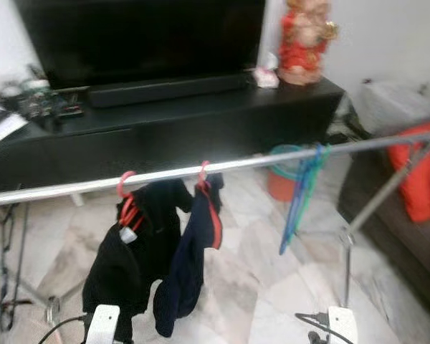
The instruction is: Hang hanger
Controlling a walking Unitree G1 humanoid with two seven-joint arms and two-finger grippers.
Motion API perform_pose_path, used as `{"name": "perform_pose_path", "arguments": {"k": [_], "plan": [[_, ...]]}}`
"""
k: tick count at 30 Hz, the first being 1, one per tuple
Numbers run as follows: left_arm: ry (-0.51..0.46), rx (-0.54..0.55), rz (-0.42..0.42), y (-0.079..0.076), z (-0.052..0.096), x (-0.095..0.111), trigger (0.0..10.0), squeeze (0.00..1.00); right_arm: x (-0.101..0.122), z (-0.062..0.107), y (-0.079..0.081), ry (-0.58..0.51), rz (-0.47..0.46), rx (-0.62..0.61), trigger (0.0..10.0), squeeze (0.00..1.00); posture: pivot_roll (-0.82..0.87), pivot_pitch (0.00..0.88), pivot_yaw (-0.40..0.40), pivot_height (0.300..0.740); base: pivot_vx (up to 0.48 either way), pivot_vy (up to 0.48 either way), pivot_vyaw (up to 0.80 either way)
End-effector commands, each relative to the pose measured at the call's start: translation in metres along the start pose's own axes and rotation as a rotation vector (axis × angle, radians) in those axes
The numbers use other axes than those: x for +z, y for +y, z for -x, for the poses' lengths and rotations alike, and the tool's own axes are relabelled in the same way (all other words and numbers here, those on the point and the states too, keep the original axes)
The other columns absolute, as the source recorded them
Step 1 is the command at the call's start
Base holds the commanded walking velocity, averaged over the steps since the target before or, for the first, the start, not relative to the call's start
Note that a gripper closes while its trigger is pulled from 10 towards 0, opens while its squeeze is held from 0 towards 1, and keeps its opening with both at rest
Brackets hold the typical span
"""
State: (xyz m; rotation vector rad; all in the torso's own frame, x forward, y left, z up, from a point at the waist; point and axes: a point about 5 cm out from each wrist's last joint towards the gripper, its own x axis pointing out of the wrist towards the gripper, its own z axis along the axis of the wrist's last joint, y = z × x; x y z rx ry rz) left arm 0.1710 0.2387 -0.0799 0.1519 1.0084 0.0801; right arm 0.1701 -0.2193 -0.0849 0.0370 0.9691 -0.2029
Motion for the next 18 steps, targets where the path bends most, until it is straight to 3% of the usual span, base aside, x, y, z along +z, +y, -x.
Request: {"name": "perform_pose_path", "arguments": {"k": [1, 18], "plan": [[0.026, -0.013, -0.012, -0.0035, 0.0004, -0.0062, 10.0, 0.00, -0.0018, 0.0003, -0.0004, 0.005, -0.004, 0.001, 10.0, 0.00, 0.02, 0.000, -0.059, 0.740, 0.000, -0.334, 0.40], [0.026, -0.018, -0.020, -0.0051, 0.0002, -0.0058, 10.0, 0.00, -0.0017, 0.0004, -0.0007, 0.005, -0.002, 0.010, 10.0, 0.00, 0.03, 0.000, -0.065, 0.740, 0.000, -0.328, 0.00]]}}
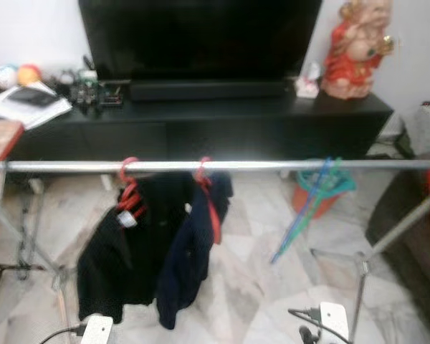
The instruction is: Hang hanger
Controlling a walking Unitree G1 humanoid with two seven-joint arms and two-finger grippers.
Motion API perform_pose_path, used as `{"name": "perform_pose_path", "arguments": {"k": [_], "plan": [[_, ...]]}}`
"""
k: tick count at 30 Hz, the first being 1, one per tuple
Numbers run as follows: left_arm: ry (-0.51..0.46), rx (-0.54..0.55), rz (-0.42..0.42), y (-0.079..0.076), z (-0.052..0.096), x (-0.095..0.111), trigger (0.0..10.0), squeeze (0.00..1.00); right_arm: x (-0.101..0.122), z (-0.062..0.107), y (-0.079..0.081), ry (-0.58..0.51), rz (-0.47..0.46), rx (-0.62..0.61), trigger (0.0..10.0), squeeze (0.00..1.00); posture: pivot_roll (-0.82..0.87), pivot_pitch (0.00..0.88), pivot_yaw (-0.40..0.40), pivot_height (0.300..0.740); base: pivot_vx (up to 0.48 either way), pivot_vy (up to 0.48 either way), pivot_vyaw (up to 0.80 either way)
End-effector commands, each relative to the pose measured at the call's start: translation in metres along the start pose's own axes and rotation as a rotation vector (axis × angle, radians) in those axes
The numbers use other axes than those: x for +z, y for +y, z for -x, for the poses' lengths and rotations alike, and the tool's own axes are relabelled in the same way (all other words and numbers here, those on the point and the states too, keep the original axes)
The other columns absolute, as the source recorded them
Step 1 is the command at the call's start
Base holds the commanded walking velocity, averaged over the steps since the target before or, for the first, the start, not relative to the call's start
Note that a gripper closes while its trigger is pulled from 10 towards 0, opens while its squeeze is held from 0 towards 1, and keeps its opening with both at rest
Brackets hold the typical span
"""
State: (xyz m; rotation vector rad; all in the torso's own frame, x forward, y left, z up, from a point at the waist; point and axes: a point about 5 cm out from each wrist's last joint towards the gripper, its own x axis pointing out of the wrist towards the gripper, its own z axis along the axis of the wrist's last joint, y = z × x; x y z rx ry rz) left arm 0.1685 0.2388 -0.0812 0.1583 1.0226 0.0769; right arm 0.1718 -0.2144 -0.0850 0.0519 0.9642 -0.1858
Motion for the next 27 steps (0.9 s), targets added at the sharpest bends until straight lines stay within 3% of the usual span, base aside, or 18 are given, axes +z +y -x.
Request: {"name": "perform_pose_path", "arguments": {"k": [1, 10, 27], "plan": [[0.012, -0.017, -0.011, -0.0052, -0.0001, -0.0029, 10.0, 0.00, -0.0021, 0.0008, -0.0060, 0.008, 0.011, -0.011, 10.0, 0.00, 0.03, 0.000, -0.065, 0.740, 0.000, -0.326, 0.00], [0.009, -0.014, -0.007, -0.0062, -0.0001, -0.0030, 10.0, 0.00, -0.0020, 0.0009, -0.0072, 0.009, 0.020, -0.009, 10.0, 0.00, 0.03, 0.000, -0.073, 0.740, 0.000, -0.317, 0.57], [-0.076, 0.011, -0.030, -0.0071, 0.0004, 0.0032, 10.0, 0.00, -0.0035, 0.0014, -0.0096, 0.010, -0.004, -0.008, 10.0, 0.00, 0.04, 0.000, -0.090, 0.740, 0.000, -0.034, 0.00]]}}
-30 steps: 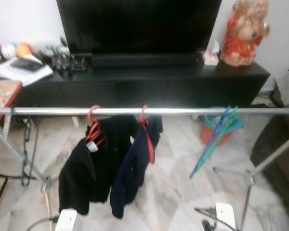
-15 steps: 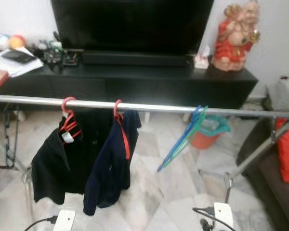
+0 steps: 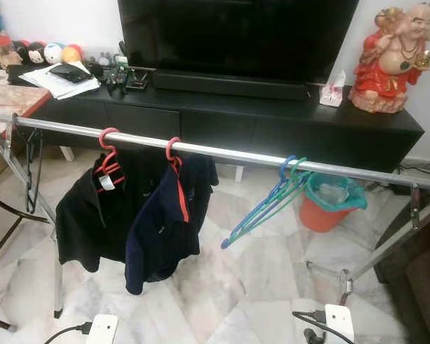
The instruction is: Hang hanger
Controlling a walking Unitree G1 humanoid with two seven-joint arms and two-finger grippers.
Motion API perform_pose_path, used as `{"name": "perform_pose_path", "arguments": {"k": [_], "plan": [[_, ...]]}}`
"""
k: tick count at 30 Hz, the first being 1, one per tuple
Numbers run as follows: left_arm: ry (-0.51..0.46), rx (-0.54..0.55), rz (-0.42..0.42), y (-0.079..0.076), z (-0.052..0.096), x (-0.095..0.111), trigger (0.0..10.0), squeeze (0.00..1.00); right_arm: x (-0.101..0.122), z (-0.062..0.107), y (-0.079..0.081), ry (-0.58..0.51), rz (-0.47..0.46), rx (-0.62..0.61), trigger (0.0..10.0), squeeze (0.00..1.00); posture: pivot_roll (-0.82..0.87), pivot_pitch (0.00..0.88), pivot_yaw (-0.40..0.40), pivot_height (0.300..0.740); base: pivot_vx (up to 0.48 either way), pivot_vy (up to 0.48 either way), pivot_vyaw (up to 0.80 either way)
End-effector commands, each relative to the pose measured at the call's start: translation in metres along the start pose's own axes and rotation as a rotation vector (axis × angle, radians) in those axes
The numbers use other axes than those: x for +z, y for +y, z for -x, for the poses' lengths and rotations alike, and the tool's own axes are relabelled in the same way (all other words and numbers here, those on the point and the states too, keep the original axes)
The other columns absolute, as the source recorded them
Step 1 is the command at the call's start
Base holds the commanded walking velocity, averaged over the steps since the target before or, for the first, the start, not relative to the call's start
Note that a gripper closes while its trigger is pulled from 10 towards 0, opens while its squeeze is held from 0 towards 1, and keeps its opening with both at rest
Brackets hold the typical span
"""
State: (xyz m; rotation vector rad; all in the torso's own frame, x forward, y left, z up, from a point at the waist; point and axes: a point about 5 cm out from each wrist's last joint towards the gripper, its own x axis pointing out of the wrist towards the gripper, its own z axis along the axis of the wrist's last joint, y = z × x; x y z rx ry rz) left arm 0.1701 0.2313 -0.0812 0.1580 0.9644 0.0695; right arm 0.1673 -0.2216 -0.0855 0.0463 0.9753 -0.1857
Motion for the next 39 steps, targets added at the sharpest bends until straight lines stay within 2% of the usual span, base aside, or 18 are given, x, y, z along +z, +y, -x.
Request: {"name": "perform_pose_path", "arguments": {"k": [1, 13, 14, 15, 16, 18, 22, 24, 28, 29, 34, 39], "plan": [[-0.028, 0.019, -0.034, 0.000, 0.000, 0.002, 10.0, 0.00, -0.001, 0.000, -0.002, -0.001, -0.009, -0.006, 10.0, 0.00, 0.04, 0.000, -0.090, 0.740, 0.000, 0.000, 0.00], [-0.173, 0.080, -0.008, 0.001, 0.003, 0.011, 10.0, 0.00, -0.001, 0.001, -0.004, 0.003, 0.009, -0.008, 10.0, 0.00, 0.06, 0.000, -0.098, 0.740, 0.000, 0.000, 0.00], [-0.318, 0.083, -0.013, 0.007, 0.007, 0.031, 10.0, 0.00, -0.001, 0.001, -0.005, 0.003, 0.012, -0.009, 10.0, 0.00, 0.06, 0.000, -0.100, 0.740, 0.000, 0.000, 0.00], [-0.517, 0.086, -0.024, 0.015, 0.018, 0.056, 10.0, 0.00, -0.001, 0.001, -0.005, 0.003, 0.016, -0.009, 10.0, 0.00, 0.06, 0.000, -0.101, 0.740, 0.000, 0.000, 0.00], [-0.599, 0.104, -0.025, 0.018, 0.026, 0.063, 10.0, 0.00, 0.000, 0.001, -0.006, 0.002, 0.019, -0.010, 10.0, 0.00, 0.07, 0.000, -0.106, 0.740, 0.000, 0.000, 0.00], [-0.662, 0.120, -0.021, 0.017, 0.035, 0.068, 10.0, 0.00, 0.000, 0.001, -0.006, 0.001, 0.023, -0.010, 10.0, 0.00, 0.07, 0.000, -0.107, 0.740, 0.000, 0.000, 0.00], [-0.744, 0.130, -0.036, 0.013, 0.045, 0.078, 10.0, 0.00, 0.000, 0.001, -0.007, -0.001, 0.024, -0.011, 10.0, 0.00, 0.08, 0.000, -0.110, 0.740, 0.000, 0.000, 0.00], [-0.753, 0.131, -0.037, 0.013, 0.046, 0.080, 10.0, 0.00, 0.000, 0.001, -0.007, -0.001, 0.024, -0.011, 10.0, 0.00, 0.08, 0.000, -0.110, 0.740, 0.000, 0.000, 0.00], [-0.861, 0.160, -0.017, 0.020, 0.060, 0.110, 10.0, 0.00, 0.001, 0.000, -0.004, -0.003, 0.014, -0.012, 10.0, 0.00, 0.09, 0.000, -0.095, 0.740, 0.000, 0.000, 0.00], [-0.861, 0.160, -0.017, 0.020, 0.060, 0.110, 10.0, 0.00, 0.001, 0.000, -0.004, -0.003, 0.014, -0.012, 10.0, 0.00, 0.09, 0.000, -0.095, 0.740, 0.000, 0.000, 0.00], [-0.951, 0.151, -0.041, 0.025, 0.076, 0.145, 10.0, 0.00, 0.000, 0.000, 0.004, -0.010, -0.016, -0.014, 10.0, 0.00, 0.09, 0.000, -0.046, 0.740, 0.000, 0.000, 0.00], [-0.963, 0.133, -0.045, 0.023, 0.079, 0.157, 10.0, 0.00, 0.000, 0.000, 0.007, -0.014, -0.033, -0.015, 10.0, 0.00, 0.07, 0.000, -0.030, 0.740, 0.000, 0.000, 0.00]]}}
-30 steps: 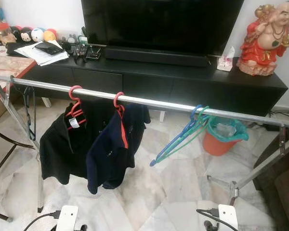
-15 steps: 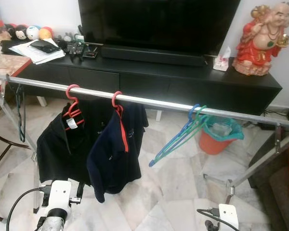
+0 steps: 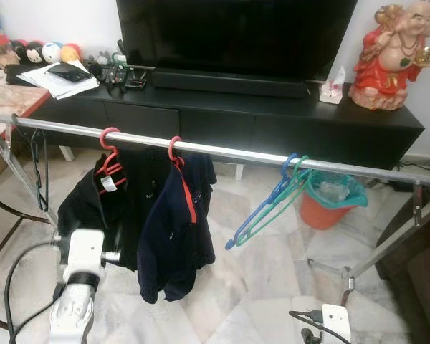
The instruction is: Hang hanger
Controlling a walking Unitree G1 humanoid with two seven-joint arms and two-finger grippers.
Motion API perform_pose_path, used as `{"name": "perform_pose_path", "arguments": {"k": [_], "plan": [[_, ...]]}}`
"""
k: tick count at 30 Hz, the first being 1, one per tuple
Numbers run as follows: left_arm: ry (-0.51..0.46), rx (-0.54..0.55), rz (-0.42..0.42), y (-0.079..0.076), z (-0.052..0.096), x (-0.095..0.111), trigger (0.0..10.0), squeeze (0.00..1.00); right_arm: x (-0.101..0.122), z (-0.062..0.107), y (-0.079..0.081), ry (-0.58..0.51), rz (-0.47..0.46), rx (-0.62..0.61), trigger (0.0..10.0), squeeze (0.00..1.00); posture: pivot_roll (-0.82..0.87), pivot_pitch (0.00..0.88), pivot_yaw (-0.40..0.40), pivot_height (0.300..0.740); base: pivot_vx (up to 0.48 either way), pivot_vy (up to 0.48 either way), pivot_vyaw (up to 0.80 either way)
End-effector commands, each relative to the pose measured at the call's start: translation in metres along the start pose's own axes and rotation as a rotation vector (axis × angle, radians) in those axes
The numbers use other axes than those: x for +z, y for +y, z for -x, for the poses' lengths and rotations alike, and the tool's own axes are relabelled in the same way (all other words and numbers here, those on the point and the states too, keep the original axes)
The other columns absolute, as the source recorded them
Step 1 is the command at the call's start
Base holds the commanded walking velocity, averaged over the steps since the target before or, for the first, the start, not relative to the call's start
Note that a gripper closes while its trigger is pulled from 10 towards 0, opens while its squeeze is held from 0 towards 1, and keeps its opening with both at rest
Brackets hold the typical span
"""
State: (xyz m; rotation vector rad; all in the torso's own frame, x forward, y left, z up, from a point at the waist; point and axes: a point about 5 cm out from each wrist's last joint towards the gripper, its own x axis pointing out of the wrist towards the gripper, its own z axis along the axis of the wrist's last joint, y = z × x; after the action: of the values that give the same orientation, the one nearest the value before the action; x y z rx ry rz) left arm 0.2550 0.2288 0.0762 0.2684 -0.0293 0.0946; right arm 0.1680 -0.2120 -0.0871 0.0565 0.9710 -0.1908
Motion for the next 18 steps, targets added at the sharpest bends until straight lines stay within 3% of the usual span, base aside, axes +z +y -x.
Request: {"name": "perform_pose_path", "arguments": {"k": [1, 5, 10, 18], "plan": [[0.020, -0.020, 0.009, -0.004, -0.001, -0.001, 10.0, 0.00, 0.001, 0.000, -0.003, -0.011, -0.028, -0.020, 10.0, 0.00, 0.07, 0.000, -0.030, 0.740, 0.000, 0.000, 0.00], [-0.001, -0.048, 0.032, -0.015, -0.006, 0.010, 10.0, 0.00, 0.002, 0.000, -0.005, -0.012, -0.031, -0.030, 10.0, 0.00, 0.08, 0.000, -0.045, 0.740, 0.000, 0.000, 0.00], [-0.025, -0.048, 0.038, -0.015, -0.007, 0.018, 10.0, 0.00, 0.003, 0.000, -0.008, -0.005, -0.014, -0.025, 10.0, 0.00, 0.09, 0.000, -0.071, 0.740, 0.000, 0.000, 0.00], [-0.041, -0.058, 0.056, -0.017, -0.002, 0.023, 10.0, 0.00, 0.004, 0.000, -0.012, -0.007, 0.007, -0.022, 10.0, 0.00, 0.09, 0.000, -0.088, 0.740, 0.000, 0.000, -0.74]]}}
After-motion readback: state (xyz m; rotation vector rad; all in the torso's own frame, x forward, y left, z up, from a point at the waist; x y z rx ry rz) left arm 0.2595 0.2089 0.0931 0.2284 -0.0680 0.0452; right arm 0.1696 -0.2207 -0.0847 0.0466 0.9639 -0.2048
